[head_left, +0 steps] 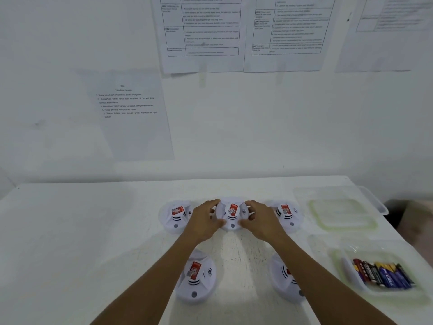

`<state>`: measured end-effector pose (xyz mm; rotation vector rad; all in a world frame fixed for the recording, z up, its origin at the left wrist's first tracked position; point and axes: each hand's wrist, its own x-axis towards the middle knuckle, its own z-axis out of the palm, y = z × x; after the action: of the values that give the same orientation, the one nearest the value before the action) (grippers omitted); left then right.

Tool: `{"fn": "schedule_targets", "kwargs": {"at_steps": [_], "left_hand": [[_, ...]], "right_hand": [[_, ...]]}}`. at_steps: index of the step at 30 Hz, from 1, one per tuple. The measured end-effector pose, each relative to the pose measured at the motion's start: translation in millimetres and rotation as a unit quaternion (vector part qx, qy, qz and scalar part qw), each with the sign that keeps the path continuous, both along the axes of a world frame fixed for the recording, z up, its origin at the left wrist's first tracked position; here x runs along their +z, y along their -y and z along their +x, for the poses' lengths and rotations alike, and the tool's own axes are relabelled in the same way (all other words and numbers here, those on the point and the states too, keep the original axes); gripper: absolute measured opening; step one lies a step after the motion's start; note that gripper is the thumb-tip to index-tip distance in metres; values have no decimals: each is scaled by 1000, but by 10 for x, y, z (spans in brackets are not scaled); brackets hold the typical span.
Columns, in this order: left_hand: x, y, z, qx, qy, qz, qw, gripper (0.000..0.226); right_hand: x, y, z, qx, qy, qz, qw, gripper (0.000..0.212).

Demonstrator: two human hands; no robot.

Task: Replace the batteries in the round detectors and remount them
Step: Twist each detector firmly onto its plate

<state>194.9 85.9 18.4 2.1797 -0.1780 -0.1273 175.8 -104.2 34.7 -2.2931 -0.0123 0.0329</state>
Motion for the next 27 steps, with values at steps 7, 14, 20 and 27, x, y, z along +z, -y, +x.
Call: {"fn": "schedule_targets", "kwargs": {"at_steps": [7, 14, 20, 27], "left_hand": [[-97, -41, 45, -24, -8, 56, 998, 29], [-64, 13, 18, -32, 11, 60, 998, 30], [164, 191, -8, 3, 100, 19, 995, 57], [285, 888, -83, -128, 129, 95, 979, 62]], "right_hand": [[-7, 18, 29, 19, -18, -20, 999, 25], [-36, 10, -8, 19, -20, -35, 999, 30], [321, 330, -92, -47, 68, -25, 996, 38], [335, 1067, -227, -97, 45, -70, 992, 31]]}}
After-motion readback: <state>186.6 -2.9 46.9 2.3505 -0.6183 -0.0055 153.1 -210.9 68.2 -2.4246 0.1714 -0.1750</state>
